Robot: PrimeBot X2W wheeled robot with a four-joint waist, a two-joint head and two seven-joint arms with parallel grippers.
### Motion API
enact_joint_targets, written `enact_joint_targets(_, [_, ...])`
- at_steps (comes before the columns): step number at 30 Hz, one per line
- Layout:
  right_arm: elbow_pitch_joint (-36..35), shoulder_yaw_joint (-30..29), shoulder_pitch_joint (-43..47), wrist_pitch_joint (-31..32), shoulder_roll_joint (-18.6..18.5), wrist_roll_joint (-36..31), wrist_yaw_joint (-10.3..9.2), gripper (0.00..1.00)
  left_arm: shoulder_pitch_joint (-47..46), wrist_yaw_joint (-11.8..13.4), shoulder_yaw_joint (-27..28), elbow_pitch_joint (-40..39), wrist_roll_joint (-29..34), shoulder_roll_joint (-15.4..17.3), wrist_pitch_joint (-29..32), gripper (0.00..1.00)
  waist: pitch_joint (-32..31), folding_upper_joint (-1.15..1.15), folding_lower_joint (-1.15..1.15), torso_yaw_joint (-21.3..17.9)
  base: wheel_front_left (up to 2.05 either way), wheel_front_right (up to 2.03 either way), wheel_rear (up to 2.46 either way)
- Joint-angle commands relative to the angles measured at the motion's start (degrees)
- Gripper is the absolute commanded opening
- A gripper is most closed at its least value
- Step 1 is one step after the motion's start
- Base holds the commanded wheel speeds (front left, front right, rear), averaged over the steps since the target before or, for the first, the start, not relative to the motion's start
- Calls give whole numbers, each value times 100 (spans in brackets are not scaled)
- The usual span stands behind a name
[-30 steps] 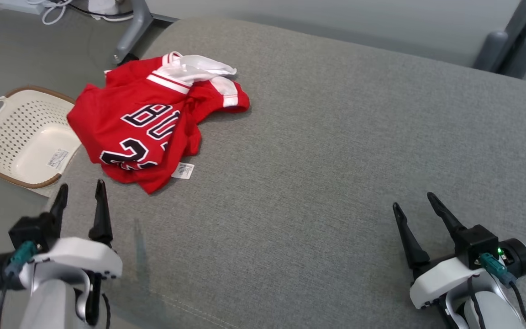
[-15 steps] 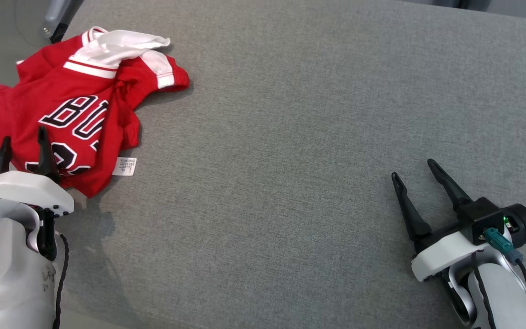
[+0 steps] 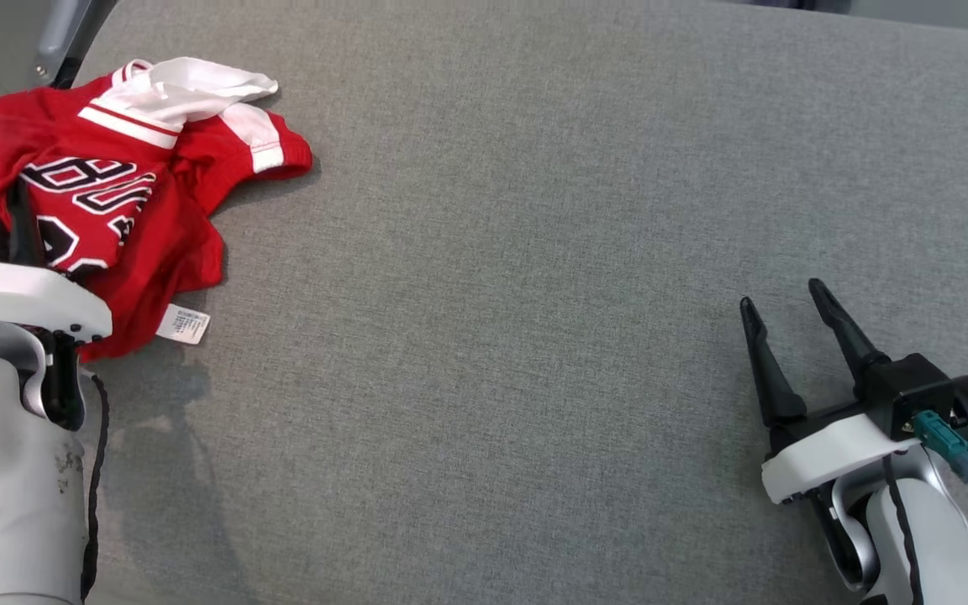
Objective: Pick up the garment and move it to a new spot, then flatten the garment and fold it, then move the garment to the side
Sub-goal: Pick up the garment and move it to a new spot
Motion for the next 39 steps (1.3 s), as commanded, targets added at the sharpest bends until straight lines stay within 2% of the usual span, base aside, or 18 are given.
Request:
enact_joint_targets(1, [-1, -33, 100, 0, 64, 32, 0, 100, 117, -44, -9, -286, 25, -59, -24, 0, -159, 0, 0, -91, 0, 0, 0])
enact_joint_targets(6, [41, -123, 231, -1, 200, 81, 0, 100, 161, -116, -118, -998, -114, -350, -25, 0, -457, 0, 0, -336, 0, 0, 0])
enact_joint_targets(11, [85, -162, 355, -1, 290, 91, 0, 100, 246, -124, -728, -1466, -211, -633, -20, 0, -714, 0, 0, -657, 0, 0, 0])
enact_joint_targets(18, [175, -162, 446, -1, 364, 146, 0, 100, 458, -125, -1922, -1791, -732, -806, -20, 0, -917, 0, 0, -1134, 0, 0, 0])
enact_joint_targets(20, [166, -192, 457, -1, 380, 165, 0, 100, 558, -126, -2407, -1875, -1266, -822, -20, 0, -937, 0, 0, -1286, 0, 0, 0])
enact_joint_targets(24, [148, -218, 474, -1, 399, 185, 0, 100, 708, -116, -3333, -2064, -1791, -799, -20, 0, -934, 0, 0, -1526, 0, 0, 0])
enact_joint_targets(28, [150, -235, 496, -1, 405, 192, 0, 100, 889, 60, -4086, -2280, -2241, -815, -20, 0, -933, 0, 0, -1714, 0, 0, 0])
enact_joint_targets(31, [137, -253, 483, -1, 407, 207, 0, 100, 1002, 212, -4556, -2426, -2358, -813, -21, 0, -929, 0, 0, -1833, 0, 0, 0])
enact_joint_targets(39, [127, -208, 508, -1, 411, 337, 0, 100, 1342, 412, -5132, -2768, -2457, -814, -21, 0, -962, 0, 0, -1978, 0, 0, 0])
